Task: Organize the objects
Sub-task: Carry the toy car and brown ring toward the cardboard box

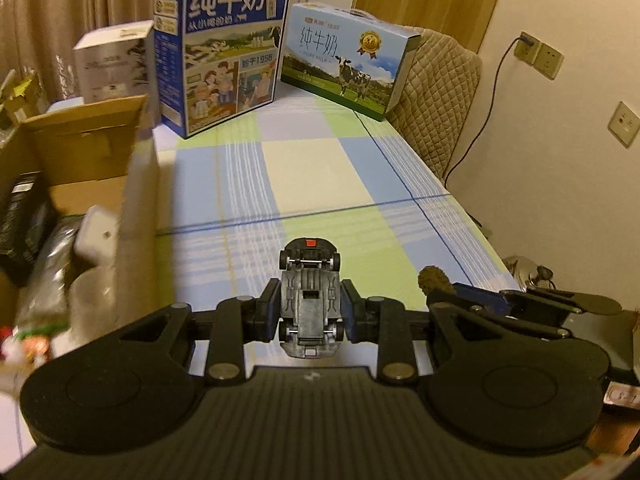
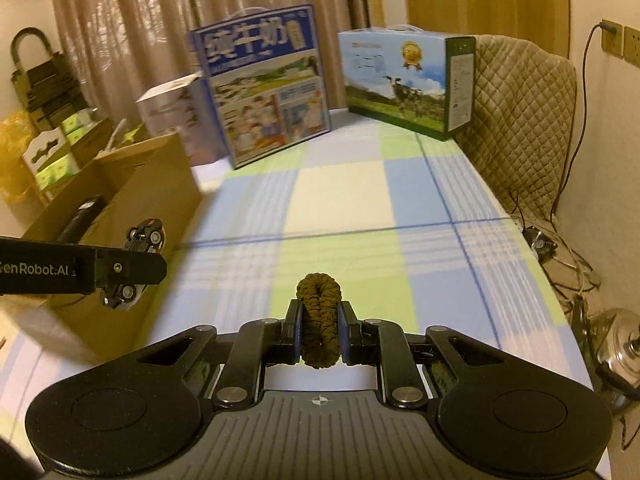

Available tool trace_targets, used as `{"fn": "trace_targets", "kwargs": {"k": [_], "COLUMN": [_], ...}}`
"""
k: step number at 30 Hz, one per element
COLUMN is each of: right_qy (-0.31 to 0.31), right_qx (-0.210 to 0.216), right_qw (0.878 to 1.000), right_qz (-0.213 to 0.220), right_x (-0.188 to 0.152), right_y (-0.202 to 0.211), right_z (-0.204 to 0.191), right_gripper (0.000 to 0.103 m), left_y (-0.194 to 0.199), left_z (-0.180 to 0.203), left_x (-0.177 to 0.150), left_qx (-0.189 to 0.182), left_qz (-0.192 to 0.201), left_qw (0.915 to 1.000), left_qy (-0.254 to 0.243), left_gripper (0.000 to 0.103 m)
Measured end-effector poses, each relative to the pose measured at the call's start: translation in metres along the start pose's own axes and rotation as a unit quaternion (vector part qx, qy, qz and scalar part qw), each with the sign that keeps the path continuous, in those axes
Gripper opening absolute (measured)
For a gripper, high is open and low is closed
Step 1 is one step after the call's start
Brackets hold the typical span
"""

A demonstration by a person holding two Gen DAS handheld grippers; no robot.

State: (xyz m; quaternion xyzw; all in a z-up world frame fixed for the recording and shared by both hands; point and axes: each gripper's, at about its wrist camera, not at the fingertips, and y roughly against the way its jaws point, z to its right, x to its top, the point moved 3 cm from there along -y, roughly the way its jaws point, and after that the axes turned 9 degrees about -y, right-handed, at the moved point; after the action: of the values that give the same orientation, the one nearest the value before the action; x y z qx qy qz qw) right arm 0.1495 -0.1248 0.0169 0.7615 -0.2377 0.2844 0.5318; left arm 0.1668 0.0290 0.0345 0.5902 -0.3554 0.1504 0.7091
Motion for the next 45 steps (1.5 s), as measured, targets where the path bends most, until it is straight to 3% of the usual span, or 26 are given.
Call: {"fn": "trace_targets", "kwargs": {"k": [9, 18, 45], "right_qy": [0.033, 0.060, 0.089], "right_qx": [0.014, 0.028, 0.054], "right_qw": [0.999, 0.998, 0.995], "right_qz": [0.000, 0.007, 0.005], "right_x": [-0.031, -0.042, -0.050], "right_y": [0.055, 0.078, 0.082], "right_z": [-0.038, -0.067, -0.102], "right_gripper": [0.015, 0.015, 0.015], "left_y": [0.067, 0.104, 0.134], "left_z": [0.000, -0.010, -0.035], "left_x": [-0.034, -0.052, -0.074], "left_qx": [0.011, 0.026, 0.047], "left_qz": [0.018, 0.027, 0.030], "left_qw": [0.9997, 0.9992, 0.9979], "left_qy": [0.010, 0.014, 0.032], "left_gripper": [0.026, 0.026, 0.026]}}
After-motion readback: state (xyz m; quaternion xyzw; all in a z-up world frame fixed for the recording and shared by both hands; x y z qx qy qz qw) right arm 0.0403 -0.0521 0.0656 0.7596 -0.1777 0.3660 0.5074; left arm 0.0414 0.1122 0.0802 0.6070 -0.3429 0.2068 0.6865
